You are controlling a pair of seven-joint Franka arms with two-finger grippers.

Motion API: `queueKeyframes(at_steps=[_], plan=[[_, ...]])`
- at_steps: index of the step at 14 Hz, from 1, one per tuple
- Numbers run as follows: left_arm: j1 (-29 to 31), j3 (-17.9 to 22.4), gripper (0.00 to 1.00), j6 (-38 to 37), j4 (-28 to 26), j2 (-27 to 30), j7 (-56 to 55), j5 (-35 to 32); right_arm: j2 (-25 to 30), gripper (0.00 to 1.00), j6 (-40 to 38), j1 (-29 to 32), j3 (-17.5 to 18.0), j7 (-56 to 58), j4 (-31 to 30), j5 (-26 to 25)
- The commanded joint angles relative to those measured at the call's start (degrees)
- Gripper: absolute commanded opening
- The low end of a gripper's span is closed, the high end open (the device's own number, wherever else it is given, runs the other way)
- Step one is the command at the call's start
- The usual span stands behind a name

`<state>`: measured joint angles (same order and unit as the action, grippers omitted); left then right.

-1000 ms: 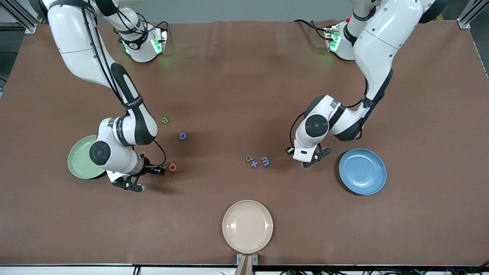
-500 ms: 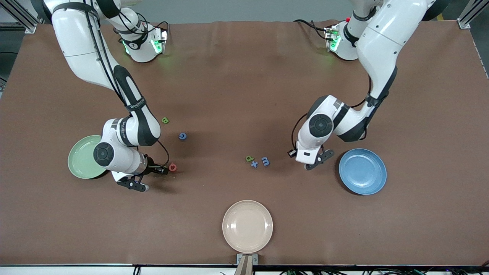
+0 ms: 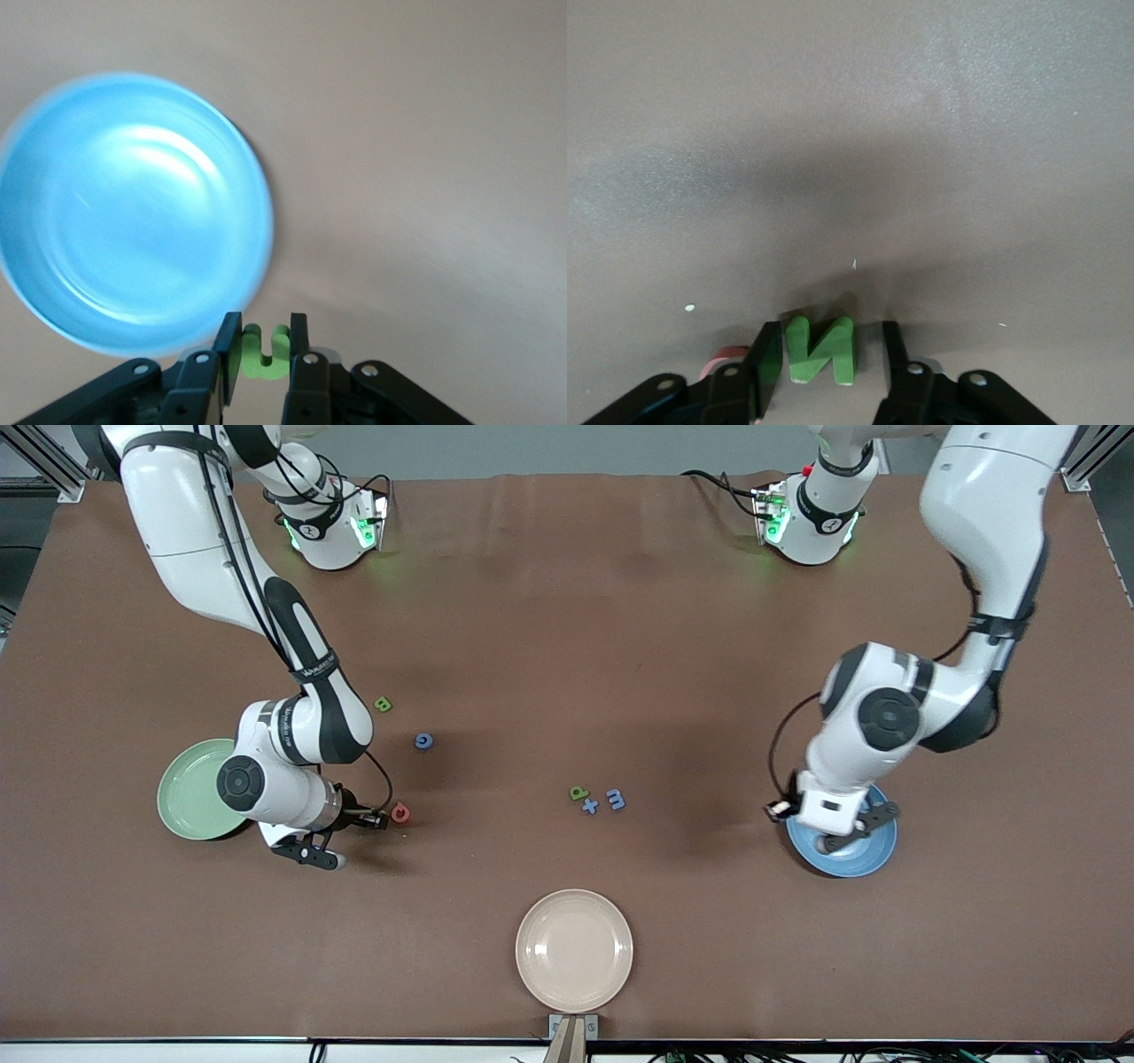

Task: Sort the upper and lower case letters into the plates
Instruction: 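Drop the u on the blue plate while the right gripper grasps the N, then grasp the blue E with the left gripper while the right carries N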

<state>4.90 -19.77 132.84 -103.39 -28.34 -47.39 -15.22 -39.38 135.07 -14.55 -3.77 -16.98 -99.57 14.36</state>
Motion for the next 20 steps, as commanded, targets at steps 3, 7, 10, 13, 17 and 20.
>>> queueKeyframes(at_steps=[3, 7, 10, 13, 17, 20], plan=[[8.3, -0.2, 0.01, 0.1, -0.9, -2.2, 10.7, -1.0, -0.7, 0.5, 0.3, -0.8, -0.2, 0.6, 0.0, 0.8], [9.0, -0.1, 0.53, 0.5, 0.4, -5.3, 10.0, -0.9, -0.8, 0.43, 0.4, -1.0, -0.2, 0.7, 0.0, 0.1], [8.9, -0.1, 1.0, -0.2, 0.3, -4.6, 9.8, -0.9, -1.0, 0.42, 0.4, -1.8, -0.2, 0.6, 0.0, -0.7], [7.8, -1.8, 1.0, -5.3, 0.9, -2.1, 6.0, -0.3, -1.3, 0.37, 0.5, -2.3, -0.2, 0.6, 0.0, -0.7], [3.7, -8.1, 1.0, -6.5, 2.1, -3.7, -7.7, -0.2, -1.3, 0.21, 0.4, -2.7, -0.3, 0.7, 0.0, -1.9], [-4.7, -8.0, 1.0, -6.5, 6.4, -7.6, -11.9, -0.9, -1.0, 0.15, -0.2, -2.7, -0.3, 0.7, 0.1, -4.6]])
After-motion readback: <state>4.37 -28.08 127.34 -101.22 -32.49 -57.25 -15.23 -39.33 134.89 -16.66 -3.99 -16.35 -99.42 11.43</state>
